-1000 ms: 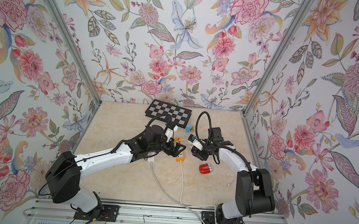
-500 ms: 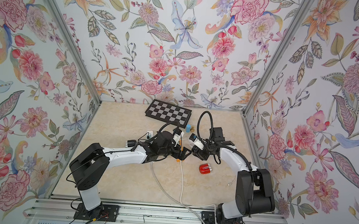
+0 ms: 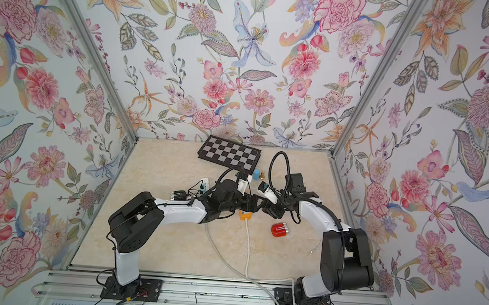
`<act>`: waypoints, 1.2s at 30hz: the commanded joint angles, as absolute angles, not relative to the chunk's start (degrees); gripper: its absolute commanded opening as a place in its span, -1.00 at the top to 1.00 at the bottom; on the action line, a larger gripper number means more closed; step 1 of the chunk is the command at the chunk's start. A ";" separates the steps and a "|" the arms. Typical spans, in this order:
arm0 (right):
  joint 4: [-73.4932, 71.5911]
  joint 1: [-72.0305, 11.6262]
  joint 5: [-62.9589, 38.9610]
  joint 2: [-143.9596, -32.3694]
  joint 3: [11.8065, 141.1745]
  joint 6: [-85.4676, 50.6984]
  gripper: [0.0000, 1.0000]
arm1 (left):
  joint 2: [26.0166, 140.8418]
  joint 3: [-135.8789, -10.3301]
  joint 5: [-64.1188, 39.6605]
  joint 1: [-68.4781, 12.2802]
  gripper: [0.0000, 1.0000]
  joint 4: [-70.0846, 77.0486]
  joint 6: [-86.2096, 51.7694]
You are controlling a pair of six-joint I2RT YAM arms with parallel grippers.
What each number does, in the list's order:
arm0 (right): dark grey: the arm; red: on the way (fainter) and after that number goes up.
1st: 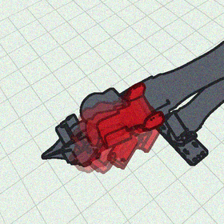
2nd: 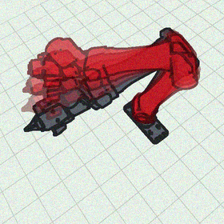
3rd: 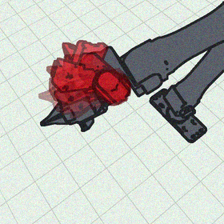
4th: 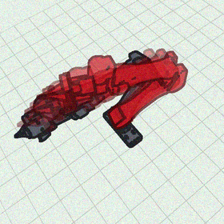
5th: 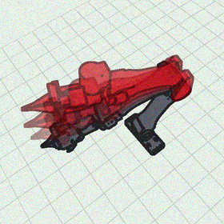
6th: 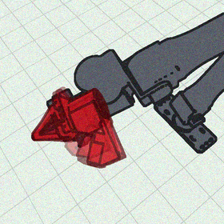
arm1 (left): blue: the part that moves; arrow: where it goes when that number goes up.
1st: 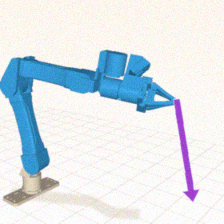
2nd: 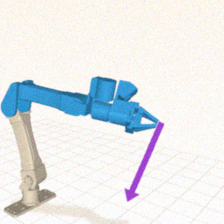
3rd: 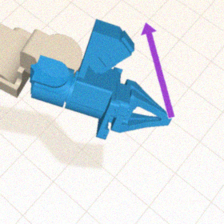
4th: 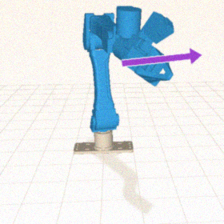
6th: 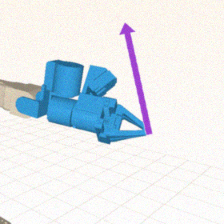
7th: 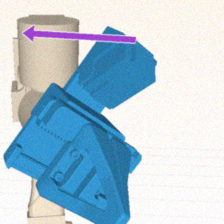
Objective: Unplug the electric shaver
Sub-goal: Remove the charging cable from the electric shaver.
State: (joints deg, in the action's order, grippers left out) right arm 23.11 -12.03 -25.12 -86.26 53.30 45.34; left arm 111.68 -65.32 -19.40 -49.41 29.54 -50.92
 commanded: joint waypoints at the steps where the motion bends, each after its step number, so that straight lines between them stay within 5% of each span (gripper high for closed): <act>1: 23.31 -11.44 -27.54 -87.13 54.84 44.58 -0.05 | 113.80 -67.07 -20.78 -48.87 -0.76 34.38 -55.09; 23: 21.28 -10.72 -30.63 -86.99 55.11 41.84 -0.05 | 118.47 -63.98 -18.56 -48.87 -0.26 44.74 -67.21; 36: 20.83 -10.11 -31.98 -86.93 55.28 39.46 -0.04 | 120.71 -63.98 -17.17 -48.98 0.22 50.61 -74.10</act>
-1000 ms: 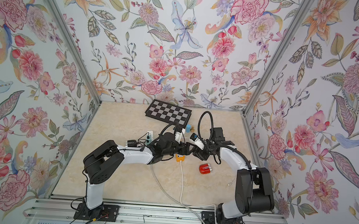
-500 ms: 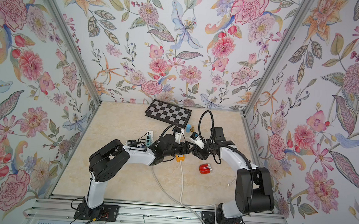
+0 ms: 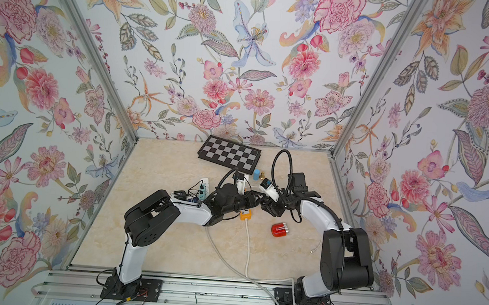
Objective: Unplug the electric shaver
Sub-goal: Remove the charging cable from the electric shaver.
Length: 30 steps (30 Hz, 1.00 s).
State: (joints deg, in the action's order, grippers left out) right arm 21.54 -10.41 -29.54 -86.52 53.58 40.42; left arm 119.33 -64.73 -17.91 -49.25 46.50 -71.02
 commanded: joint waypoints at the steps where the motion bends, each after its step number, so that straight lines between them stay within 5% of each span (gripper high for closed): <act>1: 20.83 -10.08 -32.06 -86.85 55.28 39.38 -0.04 | 120.86 -63.78 -17.29 -49.12 0.23 51.27 -74.54; 21: 20.87 -10.98 -31.76 -86.83 55.30 38.12 0.03 | 122.51 -64.94 -16.52 -49.49 1.00 52.31 -76.82; 30: 20.92 -9.15 -29.57 -86.65 55.41 39.30 0.05 | 122.52 -64.51 -15.23 -49.51 1.00 52.20 -77.53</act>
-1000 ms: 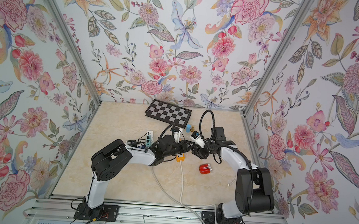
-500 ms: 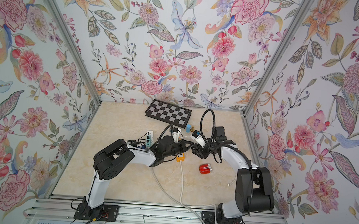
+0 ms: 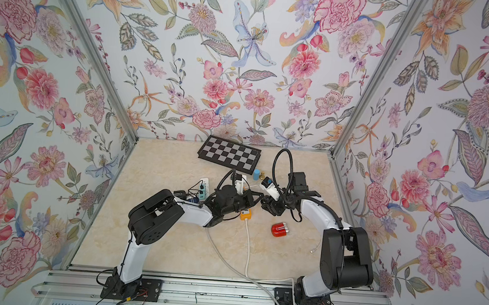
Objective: Unplug the electric shaver
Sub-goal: Remove the charging cable from the electric shaver.
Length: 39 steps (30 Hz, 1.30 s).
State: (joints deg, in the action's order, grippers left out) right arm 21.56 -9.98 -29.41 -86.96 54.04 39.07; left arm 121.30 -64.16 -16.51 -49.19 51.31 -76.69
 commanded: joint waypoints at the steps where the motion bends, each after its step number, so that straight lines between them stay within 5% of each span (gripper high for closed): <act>1: 21.01 -9.14 -29.28 -86.69 55.75 38.12 0.06 | 122.59 -64.51 -15.01 -49.55 1.00 52.25 -77.74; 10: 21.36 -14.33 -26.16 -81.50 50.67 33.85 0.08 | 123.47 -66.41 -14.84 -49.48 1.00 50.72 -77.61; 17: 21.72 -6.77 -27.56 -82.30 52.12 37.62 0.10 | 123.58 -66.06 -15.34 -49.53 1.00 52.03 -78.42; 30: 24.23 -12.91 -22.92 -76.92 49.49 27.84 0.10 | 123.57 -66.62 -14.10 -49.03 1.00 50.52 -78.32; 39: 24.18 -7.49 -25.83 -78.74 49.96 44.74 0.07 | 123.12 -65.65 -15.56 -48.94 1.00 50.66 -78.84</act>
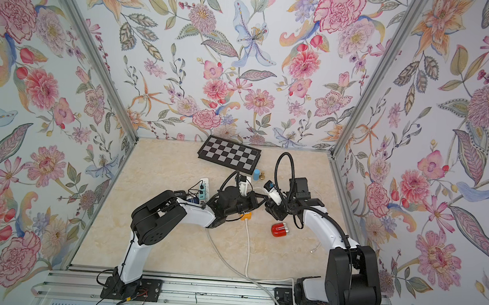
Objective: Unplug the electric shaver
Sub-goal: Remove the charging cable from the electric shaver.
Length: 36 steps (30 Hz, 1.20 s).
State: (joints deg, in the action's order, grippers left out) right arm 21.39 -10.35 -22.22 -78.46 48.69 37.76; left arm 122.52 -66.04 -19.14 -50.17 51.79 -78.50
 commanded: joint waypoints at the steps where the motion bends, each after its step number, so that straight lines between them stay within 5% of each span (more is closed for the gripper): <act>1: 24.17 -6.08 -27.17 -79.60 50.86 45.37 0.07 | 123.09 -65.62 -15.56 -48.95 1.00 50.63 -78.84; 7: 24.26 -4.54 -29.00 -81.32 52.78 43.52 0.08 | 123.57 -67.20 -16.08 -48.87 1.00 49.73 -78.62; 17: 24.17 -13.69 -20.59 -74.80 45.15 25.01 0.16 | 123.90 -67.31 -15.10 -47.83 1.00 48.45 -78.84; 26: 23.95 -7.51 -24.65 -71.51 41.83 42.08 0.13 | 123.50 -66.55 -16.17 -47.81 1.00 48.27 -78.57; 36: 23.91 -4.20 -28.77 -77.20 47.41 43.68 0.15 | 124.32 -68.37 -16.75 -47.81 1.00 47.46 -78.31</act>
